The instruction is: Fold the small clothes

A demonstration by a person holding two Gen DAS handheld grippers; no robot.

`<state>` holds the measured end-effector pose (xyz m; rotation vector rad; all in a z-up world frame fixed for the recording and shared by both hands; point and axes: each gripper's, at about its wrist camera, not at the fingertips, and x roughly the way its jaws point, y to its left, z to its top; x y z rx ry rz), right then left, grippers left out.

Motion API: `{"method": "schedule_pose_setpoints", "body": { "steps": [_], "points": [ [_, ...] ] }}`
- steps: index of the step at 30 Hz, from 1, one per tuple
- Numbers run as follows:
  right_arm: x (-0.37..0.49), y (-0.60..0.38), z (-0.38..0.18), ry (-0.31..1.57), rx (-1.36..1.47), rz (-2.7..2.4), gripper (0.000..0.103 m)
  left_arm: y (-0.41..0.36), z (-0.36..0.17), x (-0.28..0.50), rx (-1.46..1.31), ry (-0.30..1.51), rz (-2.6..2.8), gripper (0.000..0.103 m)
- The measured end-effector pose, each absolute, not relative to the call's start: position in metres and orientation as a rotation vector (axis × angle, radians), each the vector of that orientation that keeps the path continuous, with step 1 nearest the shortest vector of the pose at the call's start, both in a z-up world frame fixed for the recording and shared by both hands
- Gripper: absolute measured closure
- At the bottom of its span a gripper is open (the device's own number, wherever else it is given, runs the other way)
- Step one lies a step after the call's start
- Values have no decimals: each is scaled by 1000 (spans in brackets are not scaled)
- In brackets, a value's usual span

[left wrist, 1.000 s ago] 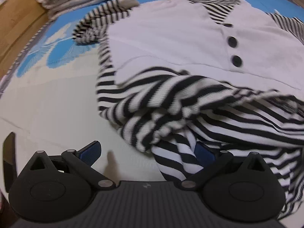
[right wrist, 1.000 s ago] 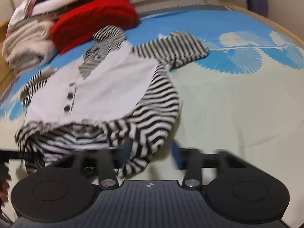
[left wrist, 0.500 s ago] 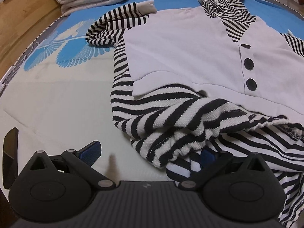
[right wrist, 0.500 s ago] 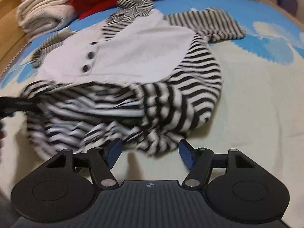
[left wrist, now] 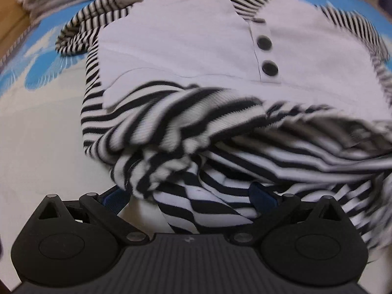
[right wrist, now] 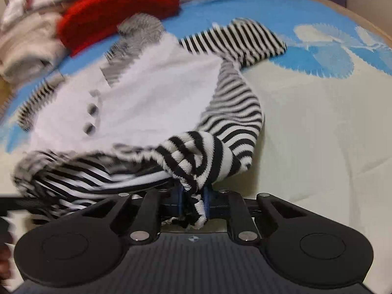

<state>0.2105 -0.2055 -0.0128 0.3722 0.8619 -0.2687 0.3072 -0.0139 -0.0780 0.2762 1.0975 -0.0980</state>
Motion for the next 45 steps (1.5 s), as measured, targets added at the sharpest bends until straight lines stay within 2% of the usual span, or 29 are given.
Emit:
{"method": "schedule_pose_setpoints", "body": {
  "steps": [4,6,8,10,14,21,25,31,38,39,40,41,42,43,44,45],
  "points": [
    [181,-228,7,769,404,-242,87,-16,-73,305,270,1065,-67,0],
    [170,-235,8,749,368,-255,87,-10,-65,302,234,1049,-60,5],
    [159,-233,4,765,259,-281,88,-3,-52,295,169,1038,-100,28],
    [150,-226,-1,794,162,-277,88,3,-39,284,135,1027,-126,40],
    [137,-213,-3,775,24,-267,89,9,-13,259,179,974,-173,52],
    [132,-223,28,645,49,-285,89,25,22,223,299,874,-252,48],
    [145,-237,35,597,93,-298,89,26,17,226,343,882,-248,26],
    [178,-250,27,626,119,-335,89,34,7,249,311,957,-213,3],
    [190,-253,23,638,172,-347,89,64,4,257,92,1040,-259,2],
    [190,-255,23,641,188,-348,89,69,4,258,47,1052,-269,5],
    [192,-257,24,643,207,-348,89,73,5,259,-7,1061,-293,15],
    [191,-257,25,645,222,-346,89,76,5,260,-46,1065,-323,35],
    [190,-258,26,648,240,-345,89,77,6,260,-74,1068,-348,45],
    [190,-259,26,649,263,-339,89,76,7,259,-88,1066,-362,60],
    [189,-260,26,651,287,-327,89,75,8,257,-83,1059,-361,68],
    [188,-260,27,652,304,-319,89,72,11,253,-71,1043,-354,70]
  ]
}}
